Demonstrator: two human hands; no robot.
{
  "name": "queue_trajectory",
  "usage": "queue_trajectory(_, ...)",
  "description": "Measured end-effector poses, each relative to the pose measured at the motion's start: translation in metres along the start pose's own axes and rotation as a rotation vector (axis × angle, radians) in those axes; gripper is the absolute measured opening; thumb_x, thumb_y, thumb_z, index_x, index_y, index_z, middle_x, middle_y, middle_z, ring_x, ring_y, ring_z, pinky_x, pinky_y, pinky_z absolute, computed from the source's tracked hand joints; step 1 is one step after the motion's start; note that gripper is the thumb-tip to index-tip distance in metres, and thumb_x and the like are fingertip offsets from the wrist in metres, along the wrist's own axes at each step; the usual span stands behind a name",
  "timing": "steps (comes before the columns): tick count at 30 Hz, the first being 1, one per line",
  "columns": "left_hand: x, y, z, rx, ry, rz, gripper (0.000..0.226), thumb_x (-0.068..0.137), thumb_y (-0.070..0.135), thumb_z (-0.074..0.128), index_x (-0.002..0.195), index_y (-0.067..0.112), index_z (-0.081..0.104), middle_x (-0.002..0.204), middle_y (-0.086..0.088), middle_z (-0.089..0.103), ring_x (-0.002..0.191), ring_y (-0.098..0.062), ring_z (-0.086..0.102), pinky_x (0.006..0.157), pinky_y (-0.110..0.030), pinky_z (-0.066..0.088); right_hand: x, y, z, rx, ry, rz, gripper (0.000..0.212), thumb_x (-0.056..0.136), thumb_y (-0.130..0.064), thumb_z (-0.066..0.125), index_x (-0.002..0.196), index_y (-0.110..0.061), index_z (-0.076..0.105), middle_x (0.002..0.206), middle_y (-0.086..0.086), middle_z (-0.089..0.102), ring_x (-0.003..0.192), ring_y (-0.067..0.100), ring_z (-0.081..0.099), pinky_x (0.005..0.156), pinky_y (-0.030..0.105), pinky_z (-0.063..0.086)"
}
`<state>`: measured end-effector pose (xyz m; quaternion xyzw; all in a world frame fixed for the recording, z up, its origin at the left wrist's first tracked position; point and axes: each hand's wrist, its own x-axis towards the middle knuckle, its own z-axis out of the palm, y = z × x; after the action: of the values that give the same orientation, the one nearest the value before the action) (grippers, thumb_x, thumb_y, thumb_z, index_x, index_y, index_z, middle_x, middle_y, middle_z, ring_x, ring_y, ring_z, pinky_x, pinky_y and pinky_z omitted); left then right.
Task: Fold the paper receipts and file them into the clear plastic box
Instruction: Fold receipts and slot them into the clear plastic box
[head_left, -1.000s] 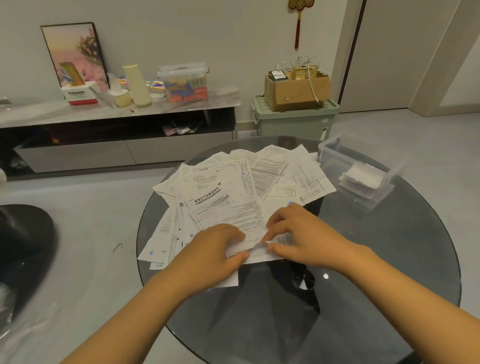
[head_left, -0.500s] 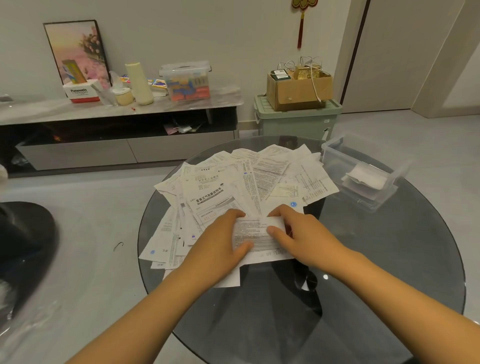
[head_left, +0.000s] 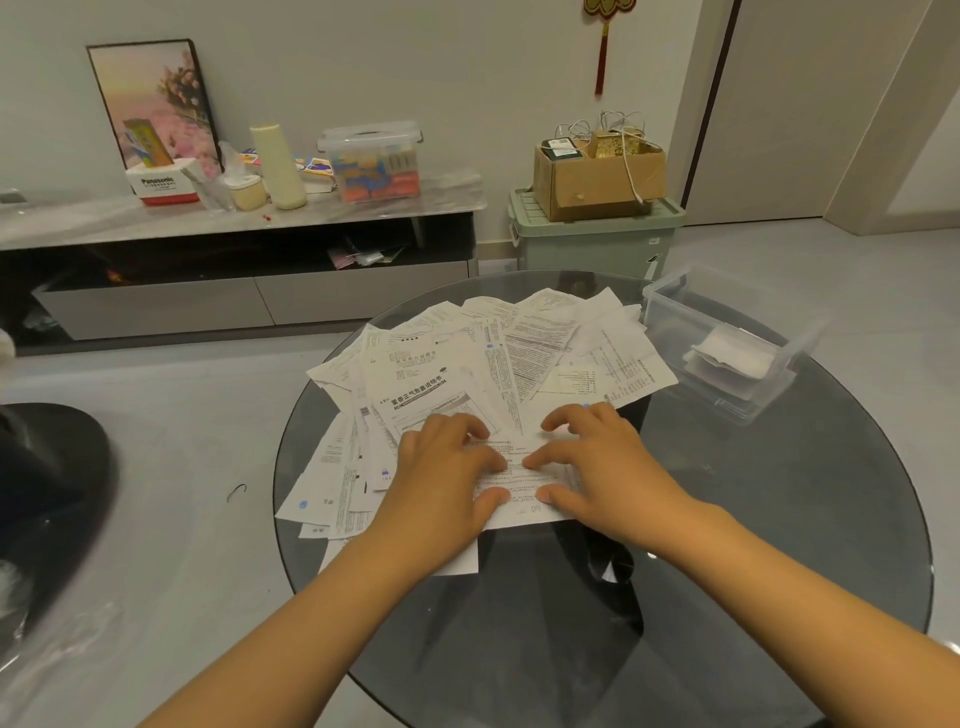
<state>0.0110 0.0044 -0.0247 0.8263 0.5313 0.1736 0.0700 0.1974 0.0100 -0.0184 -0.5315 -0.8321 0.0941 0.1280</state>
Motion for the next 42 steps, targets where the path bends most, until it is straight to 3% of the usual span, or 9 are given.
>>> queue_trajectory(6, -0.002, -0.001, 0.000, -0.004, -0.035, 0.027, 0.044, 0.087, 0.051, 0.055, 0.126, 0.032, 0.055, 0.122, 0.017, 0.048, 0.118, -0.004, 0.038, 0.095, -0.023, 0.014, 0.000, -0.001, -0.004, -0.064, -0.045, -0.071, 0.041, 0.090, -0.047, 0.051, 0.128, -0.032, 0.055, 0.126, -0.017, 0.053, 0.118, 0.009, 0.033, 0.086, 0.021, 0.015)
queue_trajectory(10, 0.000, -0.003, 0.000, -0.053, -0.025, 0.018, 0.032, 0.089, 0.048, 0.054, 0.115, 0.032, 0.061, 0.113, 0.017, 0.052, 0.111, -0.004, 0.042, 0.093, -0.023, 0.016, -0.001, -0.004, -0.008, -0.001, 0.016, -0.062, 0.030, 0.097, -0.036, 0.041, 0.106, -0.025, 0.067, 0.099, -0.007, 0.064, 0.100, 0.012, 0.044, 0.082, 0.022, 0.024)
queue_trajectory(14, 0.002, 0.001, -0.002, -0.152, 0.041, -0.065, 0.020, 0.094, 0.038, 0.050, 0.094, 0.025, 0.065, 0.089, 0.013, 0.059, 0.092, -0.010, 0.050, 0.094, -0.027, 0.024, -0.001, -0.004, -0.008, 0.050, 0.092, 0.043, 0.024, 0.096, -0.035, 0.041, 0.097, -0.022, 0.061, 0.085, 0.000, 0.058, 0.085, 0.017, 0.048, 0.071, 0.027, 0.032)
queue_trajectory(16, 0.003, 0.002, -0.002, -0.197, 0.052, -0.126, 0.016, 0.093, 0.033, 0.052, 0.104, 0.029, 0.063, 0.086, 0.017, 0.055, 0.095, -0.013, 0.049, 0.093, -0.024, 0.025, -0.001, -0.004, -0.005, 0.076, 0.055, 0.096, 0.020, 0.095, -0.036, 0.045, 0.108, -0.028, 0.056, 0.088, -0.003, 0.052, 0.087, 0.015, 0.048, 0.070, 0.025, 0.034)
queue_trajectory(20, 0.003, 0.000, 0.001, -0.135, 0.000, -0.135, 0.032, 0.090, 0.029, 0.060, 0.121, 0.029, 0.054, 0.098, 0.014, 0.045, 0.105, -0.012, 0.048, 0.101, -0.025, 0.025, -0.001, -0.005, -0.001, 0.070, -0.024, 0.121, 0.033, 0.091, -0.034, 0.053, 0.124, -0.034, 0.047, 0.097, -0.005, 0.048, 0.098, 0.013, 0.045, 0.078, 0.024, 0.038)
queue_trajectory(24, 0.004, 0.000, 0.002, -0.125, 0.073, -0.097, 0.023, 0.087, 0.026, 0.064, 0.109, 0.025, 0.062, 0.102, 0.011, 0.040, 0.102, -0.007, 0.037, 0.096, -0.021, 0.024, 0.000, -0.003, -0.007, 0.054, -0.061, 0.101, 0.031, 0.088, -0.036, 0.058, 0.119, -0.034, 0.056, 0.114, -0.008, 0.050, 0.110, 0.012, 0.041, 0.091, 0.024, 0.038)
queue_trajectory(30, 0.001, 0.006, 0.002, -0.081, -0.009, 0.021, 0.019, 0.093, 0.028, 0.052, 0.103, 0.026, 0.068, 0.098, 0.010, 0.057, 0.097, -0.009, 0.050, 0.091, -0.021, 0.026, -0.005, 0.000, -0.017, 0.126, -0.167, 0.097, 0.033, 0.081, -0.032, 0.068, 0.113, -0.028, 0.063, 0.093, -0.011, 0.053, 0.081, 0.002, 0.044, 0.065, 0.011, 0.035)
queue_trajectory(37, -0.002, 0.003, -0.001, -0.129, -0.133, 0.094, 0.034, 0.085, 0.042, 0.048, 0.112, 0.034, 0.067, 0.108, 0.016, 0.057, 0.104, -0.005, 0.049, 0.097, -0.023, 0.030, -0.018, 0.000, -0.025, 0.269, -0.324, 0.100, 0.038, 0.078, -0.027, 0.073, 0.112, -0.037, 0.060, 0.096, -0.014, 0.054, 0.088, 0.005, 0.052, 0.071, 0.011, 0.041)
queue_trajectory(42, -0.002, 0.000, -0.004, -0.150, -0.226, 0.101, 0.042, 0.080, 0.048, 0.046, 0.116, 0.038, 0.065, 0.117, 0.020, 0.054, 0.110, -0.002, 0.045, 0.099, -0.023, 0.033, -0.023, 0.000, -0.025, 0.273, -0.307, 0.061, 0.027, 0.079, -0.027, 0.072, 0.105, -0.034, 0.066, 0.096, -0.012, 0.058, 0.088, 0.003, 0.055, 0.074, 0.010, 0.044)
